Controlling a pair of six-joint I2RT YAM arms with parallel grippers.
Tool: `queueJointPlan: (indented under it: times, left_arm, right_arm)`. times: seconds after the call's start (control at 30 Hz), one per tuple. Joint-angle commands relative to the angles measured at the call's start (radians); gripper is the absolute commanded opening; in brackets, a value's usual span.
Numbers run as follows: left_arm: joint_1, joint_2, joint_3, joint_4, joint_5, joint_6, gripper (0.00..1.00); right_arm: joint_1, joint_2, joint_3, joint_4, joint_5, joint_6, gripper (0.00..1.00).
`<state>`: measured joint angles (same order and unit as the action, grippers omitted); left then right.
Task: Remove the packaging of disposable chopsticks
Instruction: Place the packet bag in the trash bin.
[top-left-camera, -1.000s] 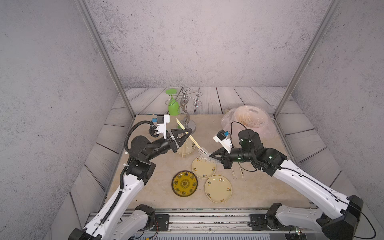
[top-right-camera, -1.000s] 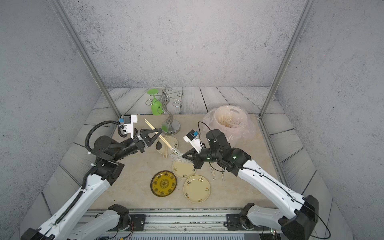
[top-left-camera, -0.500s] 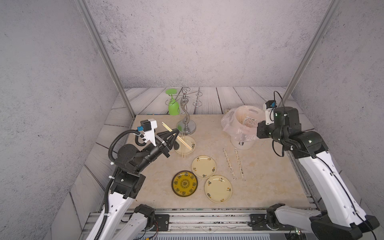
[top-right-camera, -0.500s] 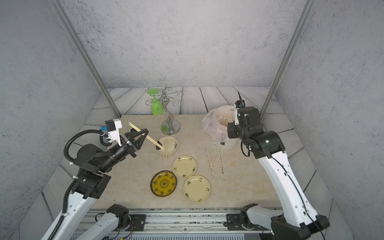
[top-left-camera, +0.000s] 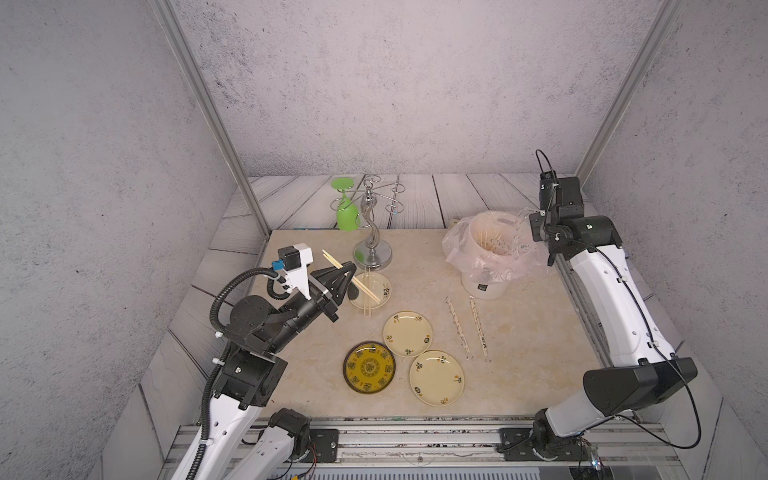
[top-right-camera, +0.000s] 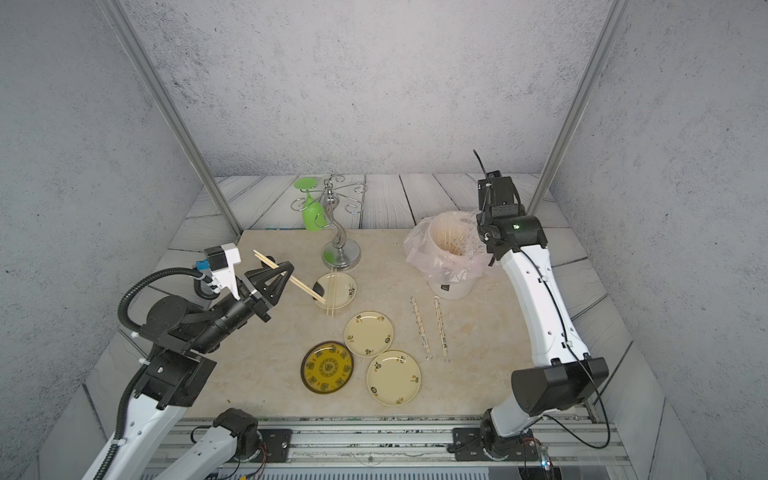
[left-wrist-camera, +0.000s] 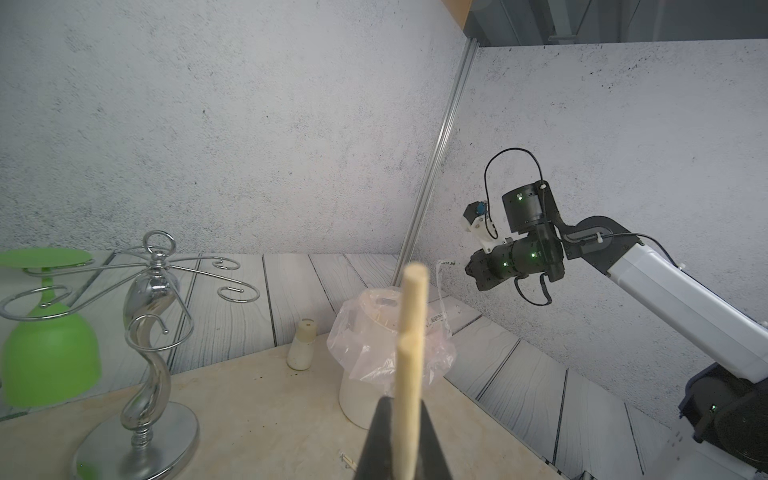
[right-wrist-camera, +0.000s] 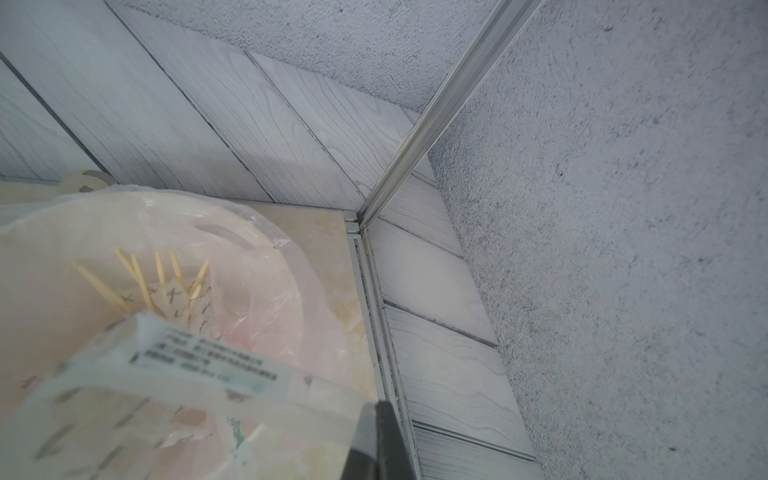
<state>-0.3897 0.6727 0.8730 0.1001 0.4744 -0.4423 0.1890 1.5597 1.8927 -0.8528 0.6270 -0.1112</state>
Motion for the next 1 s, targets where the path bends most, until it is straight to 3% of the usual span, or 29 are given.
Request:
queueJointPlan:
  times: [0.0, 0.33, 0.47, 0.5, 0.57, 0.8, 0.83, 0.9, 0.97]
  left_arm:
    - [-0.009, -0.006, 0.026, 0.007, -0.007, 0.018, 0.0]
    - [-0.009, 0.012, 0.023, 0.005, -0.007, 0.019, 0.0]
    - [-0.009, 0.022, 0.026, 0.002, -0.007, 0.019, 0.0]
    - [-0.008, 0.023, 0.025, 0.004, -0.007, 0.018, 0.0]
    - [-0.006, 0.026, 0.026, 0.003, -0.007, 0.02, 0.0]
    - [-0.001, 0.039, 0.028, -0.005, -0.007, 0.023, 0.0]
    - [-0.001, 0.041, 0.029, -0.004, -0.007, 0.021, 0.0]
    - [-0.001, 0.048, 0.027, -0.003, -0.007, 0.018, 0.0]
    - [-0.001, 0.051, 0.026, 0.001, -0.007, 0.014, 0.0]
  right_arm:
    - [-0.007, 0.015, -0.002, 0.161, 0.057, -0.077, 0.0]
    - [-0.006, 0.048, -0.2, 0.512, 0.085, -0.191, 0.0]
    - [-0.007, 0.081, -0.194, 0.495, 0.052, -0.2, 0.0]
    - [-0.008, 0.075, -0.202, 0.478, 0.024, -0.187, 0.05]
    - [-0.007, 0.044, -0.238, 0.456, -0.029, -0.161, 0.11]
    - [-0.006, -0.072, -0.383, 0.432, -0.099, -0.082, 0.13]
    - [-0.007, -0.083, -0.39, 0.425, -0.107, -0.074, 0.16]
    - [-0.007, -0.103, -0.395, 0.406, -0.131, -0.058, 0.33]
    - [-0.005, -0.119, -0.384, 0.384, -0.168, -0.045, 0.44]
